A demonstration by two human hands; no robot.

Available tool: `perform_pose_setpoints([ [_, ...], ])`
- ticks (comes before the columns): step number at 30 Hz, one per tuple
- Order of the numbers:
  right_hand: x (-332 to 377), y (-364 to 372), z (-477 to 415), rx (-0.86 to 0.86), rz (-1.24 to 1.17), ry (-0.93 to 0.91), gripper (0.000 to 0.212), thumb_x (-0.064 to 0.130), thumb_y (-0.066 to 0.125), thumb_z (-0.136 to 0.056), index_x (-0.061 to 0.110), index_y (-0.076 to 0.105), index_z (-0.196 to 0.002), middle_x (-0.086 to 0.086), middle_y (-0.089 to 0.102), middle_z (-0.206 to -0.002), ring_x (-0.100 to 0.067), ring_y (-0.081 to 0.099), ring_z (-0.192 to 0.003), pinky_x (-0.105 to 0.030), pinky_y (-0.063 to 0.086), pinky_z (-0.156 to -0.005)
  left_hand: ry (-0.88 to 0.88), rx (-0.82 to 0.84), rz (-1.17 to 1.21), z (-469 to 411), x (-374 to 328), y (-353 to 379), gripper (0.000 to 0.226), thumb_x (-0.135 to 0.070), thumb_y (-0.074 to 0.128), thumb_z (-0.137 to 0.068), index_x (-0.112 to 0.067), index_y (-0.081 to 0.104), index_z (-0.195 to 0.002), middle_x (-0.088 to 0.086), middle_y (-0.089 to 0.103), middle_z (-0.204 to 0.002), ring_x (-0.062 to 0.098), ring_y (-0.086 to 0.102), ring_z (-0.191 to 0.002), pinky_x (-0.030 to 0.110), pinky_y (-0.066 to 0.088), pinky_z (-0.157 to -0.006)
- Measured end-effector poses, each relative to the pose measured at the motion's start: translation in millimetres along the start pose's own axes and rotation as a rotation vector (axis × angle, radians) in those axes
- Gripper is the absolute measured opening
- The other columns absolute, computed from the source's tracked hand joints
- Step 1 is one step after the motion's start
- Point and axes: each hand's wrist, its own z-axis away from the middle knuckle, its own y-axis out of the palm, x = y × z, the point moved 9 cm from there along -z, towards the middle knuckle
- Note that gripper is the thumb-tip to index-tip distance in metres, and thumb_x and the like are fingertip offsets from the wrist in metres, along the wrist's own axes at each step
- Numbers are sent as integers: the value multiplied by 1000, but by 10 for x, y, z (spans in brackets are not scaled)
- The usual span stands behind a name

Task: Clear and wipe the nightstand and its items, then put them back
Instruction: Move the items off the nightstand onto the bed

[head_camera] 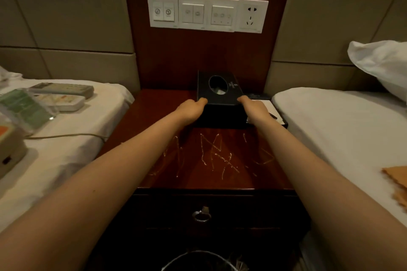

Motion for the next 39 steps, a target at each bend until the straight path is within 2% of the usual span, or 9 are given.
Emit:
perform_pose_setpoints([
  [4,-62,137,-86,44,-63,31,49,45,46,-91,10,50,-126,-7,56,-118,-21,52,-96,-32,37,-78,-80,-18,292,-95,62,110,62,-49,34,-94,-11,32,-143,11,45,-139,28,46,-125,44,36,-108],
  [9,-11,112,-56,49,-216,57,50,40,45,-94,14,42,-136,-5,51,-127,-22,51,-108,-33,40,-85,-69,-55,528,-50,13,35,30,-34,40,-96,-17,41,-120,9,52,-120,26,54,-110,47,46,-98],
  [11,38,116,15,93,-346,102,35,35,46,-95,17,46,-125,-7,52,-120,-22,52,-101,-37,42,-85,-39,-30,556,8,-53,4,30,-31,43,-95,-14,43,-119,9,51,-120,26,53,-109,48,48,-93],
  [13,105,113,98,124,-442,112,8,28,48,-95,20,49,-95,-4,51,-98,-19,51,-87,-39,43,-84,-14,-35,567,95,-90,-60,30,-30,45,-94,-13,46,-118,10,51,-122,26,53,-109,48,49,-90],
  [15,175,97,214,128,-492,92,13,24,50,-94,22,45,-81,-2,48,-89,-17,49,-81,-40,44,-86,-7,-60,598,222,-95,-151,22,-28,46,-93,-16,47,-111,9,50,-120,25,52,-108,47,50,-87],
  [21,194,228,661,171,-739,152,10,22,57,-84,17,49,-84,-5,53,-89,-20,55,-82,-39,47,-83,-51,-82,714,731,-77,-325,6,-21,48,-94,-22,44,-98,-2,44,-92,15,46,-82,44,47,-86],
  [28,81,447,1227,209,-806,166,7,20,58,-81,17,52,-83,-6,56,-89,-23,58,-84,-38,50,-79,-95,-152,759,1385,205,-421,11,-23,50,-93,-21,43,-101,0,45,-93,15,47,-80,38,48,-71],
  [34,135,512,1664,214,-772,105,18,22,64,-74,18,57,-91,-7,57,-100,-27,60,-96,-41,51,-82,-69,-215,858,1888,378,-530,10,-21,52,-92,-26,46,-85,-1,48,-94,16,50,-81,40,48,-77],
  [39,202,622,2060,270,-823,97,60,28,69,-50,14,60,-108,-12,61,-112,-33,62,-106,-39,55,-76,1,-292,850,2284,457,-716,6,-21,53,-91,-24,48,-90,1,52,-90,16,54,-77,35,47,-68],
])
